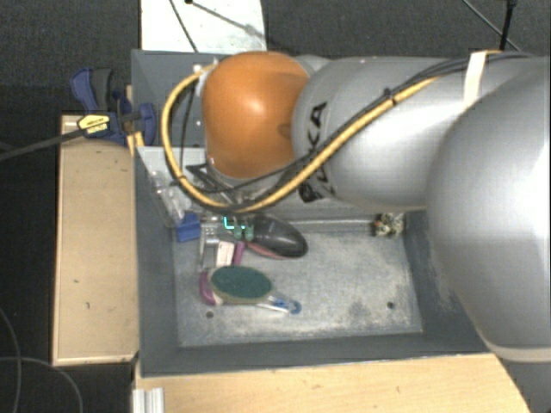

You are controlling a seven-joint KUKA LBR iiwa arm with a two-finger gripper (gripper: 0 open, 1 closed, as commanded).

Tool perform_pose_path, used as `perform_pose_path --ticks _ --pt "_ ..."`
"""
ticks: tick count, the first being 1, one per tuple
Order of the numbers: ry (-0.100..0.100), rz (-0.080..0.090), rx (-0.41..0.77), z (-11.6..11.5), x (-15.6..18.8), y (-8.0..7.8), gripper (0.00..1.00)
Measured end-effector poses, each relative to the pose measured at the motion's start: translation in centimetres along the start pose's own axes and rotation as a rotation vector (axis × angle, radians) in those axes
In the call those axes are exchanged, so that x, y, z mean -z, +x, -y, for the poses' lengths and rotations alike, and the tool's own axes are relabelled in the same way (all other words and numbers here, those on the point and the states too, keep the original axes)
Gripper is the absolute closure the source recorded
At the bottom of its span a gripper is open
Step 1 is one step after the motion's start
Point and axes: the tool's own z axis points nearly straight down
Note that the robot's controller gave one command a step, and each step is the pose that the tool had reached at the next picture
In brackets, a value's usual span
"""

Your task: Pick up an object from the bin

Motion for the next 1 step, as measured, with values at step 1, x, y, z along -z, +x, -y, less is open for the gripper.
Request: perform_pose_path --ticks 1 --pt "-0.006 0.015 -0.144 6.24 -12.7 4.84 0.0"
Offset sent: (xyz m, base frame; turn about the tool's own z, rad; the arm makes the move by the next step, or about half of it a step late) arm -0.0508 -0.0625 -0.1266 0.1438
